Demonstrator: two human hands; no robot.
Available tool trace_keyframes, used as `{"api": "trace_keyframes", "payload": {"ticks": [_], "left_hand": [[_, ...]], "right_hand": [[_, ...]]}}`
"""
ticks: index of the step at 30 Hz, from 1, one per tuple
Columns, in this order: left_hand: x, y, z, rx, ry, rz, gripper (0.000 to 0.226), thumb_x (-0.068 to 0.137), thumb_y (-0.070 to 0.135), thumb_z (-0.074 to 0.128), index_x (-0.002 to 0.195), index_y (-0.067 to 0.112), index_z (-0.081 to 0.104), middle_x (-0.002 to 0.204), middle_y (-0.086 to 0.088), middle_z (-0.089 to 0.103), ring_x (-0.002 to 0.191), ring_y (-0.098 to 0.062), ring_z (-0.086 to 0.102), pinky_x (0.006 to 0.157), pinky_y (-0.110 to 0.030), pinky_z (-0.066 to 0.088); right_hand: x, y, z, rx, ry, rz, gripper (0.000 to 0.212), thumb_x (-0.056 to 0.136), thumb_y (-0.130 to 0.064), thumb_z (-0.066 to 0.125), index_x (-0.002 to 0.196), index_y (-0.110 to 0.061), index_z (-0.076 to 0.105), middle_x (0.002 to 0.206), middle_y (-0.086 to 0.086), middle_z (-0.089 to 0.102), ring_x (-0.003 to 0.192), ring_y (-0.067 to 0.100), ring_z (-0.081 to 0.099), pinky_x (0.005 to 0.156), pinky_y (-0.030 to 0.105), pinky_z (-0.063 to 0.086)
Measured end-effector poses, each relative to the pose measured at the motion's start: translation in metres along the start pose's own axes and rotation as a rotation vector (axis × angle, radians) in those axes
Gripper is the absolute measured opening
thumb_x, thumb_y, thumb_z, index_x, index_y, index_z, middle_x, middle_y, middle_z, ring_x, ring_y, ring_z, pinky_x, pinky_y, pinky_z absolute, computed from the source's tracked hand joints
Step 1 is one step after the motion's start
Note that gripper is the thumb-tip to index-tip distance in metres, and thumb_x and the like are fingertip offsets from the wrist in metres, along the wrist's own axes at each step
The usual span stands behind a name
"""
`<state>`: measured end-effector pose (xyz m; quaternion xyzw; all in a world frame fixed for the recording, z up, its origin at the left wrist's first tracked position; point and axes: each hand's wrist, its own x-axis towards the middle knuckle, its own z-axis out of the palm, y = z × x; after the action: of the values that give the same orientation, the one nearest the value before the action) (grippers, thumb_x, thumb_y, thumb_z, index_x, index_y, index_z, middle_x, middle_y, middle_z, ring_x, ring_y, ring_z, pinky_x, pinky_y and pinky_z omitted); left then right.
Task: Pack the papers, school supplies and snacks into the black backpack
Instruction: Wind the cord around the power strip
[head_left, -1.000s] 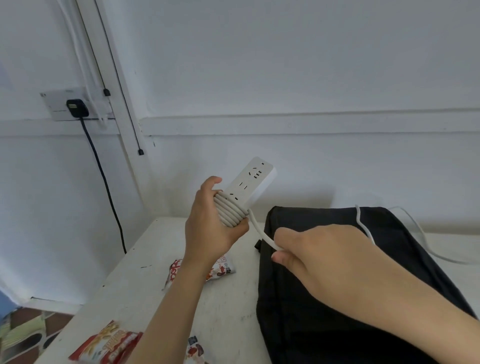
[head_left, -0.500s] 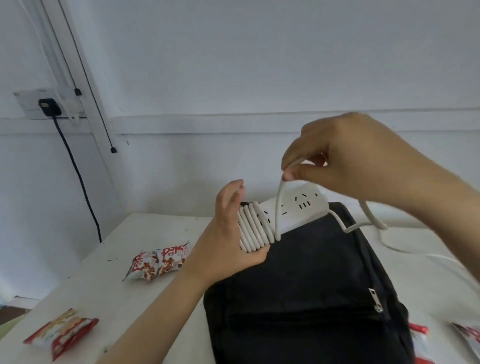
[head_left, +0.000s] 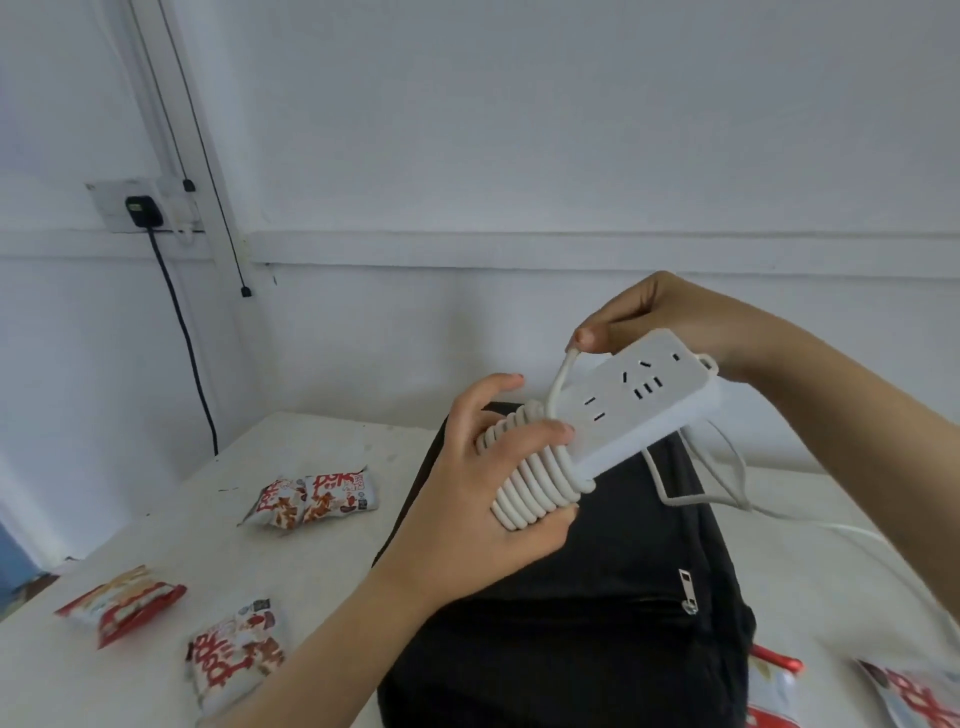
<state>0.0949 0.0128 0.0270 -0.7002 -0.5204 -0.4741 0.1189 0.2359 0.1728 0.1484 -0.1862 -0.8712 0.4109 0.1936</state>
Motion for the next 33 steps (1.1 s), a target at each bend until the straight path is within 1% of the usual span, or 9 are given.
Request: {"api": "trace_keyframes", "payload": {"ticks": [2, 4, 6, 10, 14, 18, 24, 29, 33], "left_hand": [[0.003, 0.006, 0.003, -0.046, 0.068, -0.003, 0.055, 0.069, 0.028, 0.074, 0.115, 0.035, 0.043, 0.140, 0.010, 0.029, 0.125, -0.010, 0.039, 0.092, -0.016, 0.045], [0.004, 0.008, 0.005, -0.106, 0.136, -0.022, 0.052, 0.070, 0.025, 0.072, 0.114, 0.025, 0.045, 0.139, 0.005, 0.037, 0.128, -0.015, 0.040, 0.094, -0.020, 0.045], [0.005, 0.006, 0.006, -0.180, 0.192, -0.084, 0.050, 0.071, 0.024, 0.072, 0.113, 0.024, 0.045, 0.138, 0.005, 0.042, 0.129, -0.016, 0.041, 0.095, -0.023, 0.045], [0.001, -0.001, 0.011, -0.236, 0.240, -0.208, 0.050, 0.068, 0.031, 0.074, 0.109, 0.032, 0.045, 0.141, 0.016, 0.041, 0.130, -0.007, 0.039, 0.092, -0.016, 0.044], [-0.001, -0.004, 0.015, -0.275, 0.295, -0.303, 0.049, 0.066, 0.035, 0.073, 0.106, 0.035, 0.044, 0.135, 0.022, 0.044, 0.125, -0.002, 0.043, 0.086, -0.012, 0.046], [0.002, -0.016, 0.012, -0.197, 0.361, -0.331, 0.053, 0.065, 0.036, 0.072, 0.109, 0.031, 0.044, 0.125, 0.017, 0.050, 0.119, -0.008, 0.049, 0.081, -0.017, 0.051], [0.000, -0.039, 0.007, 0.170, 0.350, -0.478, 0.073, 0.063, 0.033, 0.082, 0.122, 0.032, 0.040, 0.119, 0.009, 0.050, 0.103, -0.014, 0.052, 0.073, -0.035, 0.056], [-0.005, -0.050, 0.014, 0.382, 0.215, -0.422, 0.075, 0.064, 0.033, 0.081, 0.130, 0.023, 0.045, 0.125, 0.004, 0.053, 0.103, -0.012, 0.048, 0.070, -0.018, 0.036], [-0.006, -0.053, 0.025, 0.356, 0.199, -0.466, 0.075, 0.066, 0.035, 0.078, 0.132, 0.024, 0.045, 0.126, 0.005, 0.053, 0.103, -0.011, 0.047, 0.071, -0.021, 0.039]], "right_hand": [[0.000, 0.019, 0.003, 0.109, -0.066, 0.014, 0.009, 0.080, -0.009, 0.068, 0.075, -0.014, 0.074, 0.063, -0.001, 0.065, 0.052, 0.008, 0.057, 0.048, 0.015, 0.043], [-0.002, 0.034, 0.010, 0.243, -0.064, 0.059, 0.022, 0.075, -0.012, 0.059, 0.084, 0.008, 0.063, 0.069, 0.017, 0.055, 0.050, 0.017, 0.051, 0.048, 0.018, 0.045], [-0.006, 0.041, 0.018, 0.353, -0.052, 0.078, 0.028, 0.085, -0.008, 0.052, 0.082, 0.019, 0.052, 0.058, 0.014, 0.046, 0.044, 0.017, 0.049, 0.049, 0.021, 0.046], [-0.020, 0.041, 0.039, 0.411, -0.067, 0.068, 0.048, 0.097, -0.009, 0.043, 0.059, -0.024, 0.069, 0.052, 0.008, 0.043, 0.046, 0.017, 0.057, 0.052, 0.022, 0.048], [-0.023, 0.045, 0.054, 0.529, -0.021, 0.141, 0.024, 0.099, -0.015, 0.043, 0.106, -0.012, 0.066, 0.054, 0.004, 0.035, 0.042, 0.013, 0.044, 0.047, 0.020, 0.042], [-0.030, 0.046, 0.065, 0.659, -0.129, 0.283, 0.020, 0.099, -0.016, 0.043, 0.110, -0.005, 0.056, 0.058, 0.001, 0.039, 0.036, 0.010, 0.038, 0.038, 0.019, 0.036], [-0.042, 0.035, 0.061, -0.100, -0.159, 0.197, 0.024, 0.099, -0.027, 0.042, 0.109, -0.019, 0.062, 0.054, -0.011, 0.041, 0.041, 0.003, 0.037, 0.045, 0.012, 0.030], [-0.049, 0.029, 0.072, -0.644, 0.083, -0.046, 0.030, 0.095, -0.037, 0.040, 0.082, -0.019, 0.060, 0.064, -0.001, 0.054, 0.062, 0.011, 0.050, 0.064, 0.029, 0.044], [-0.055, 0.031, 0.089, -0.797, 0.093, -0.158, 0.036, 0.095, -0.038, 0.037, 0.065, -0.017, 0.039, 0.057, -0.002, 0.044, 0.056, 0.011, 0.042, 0.053, 0.021, 0.029]]}}
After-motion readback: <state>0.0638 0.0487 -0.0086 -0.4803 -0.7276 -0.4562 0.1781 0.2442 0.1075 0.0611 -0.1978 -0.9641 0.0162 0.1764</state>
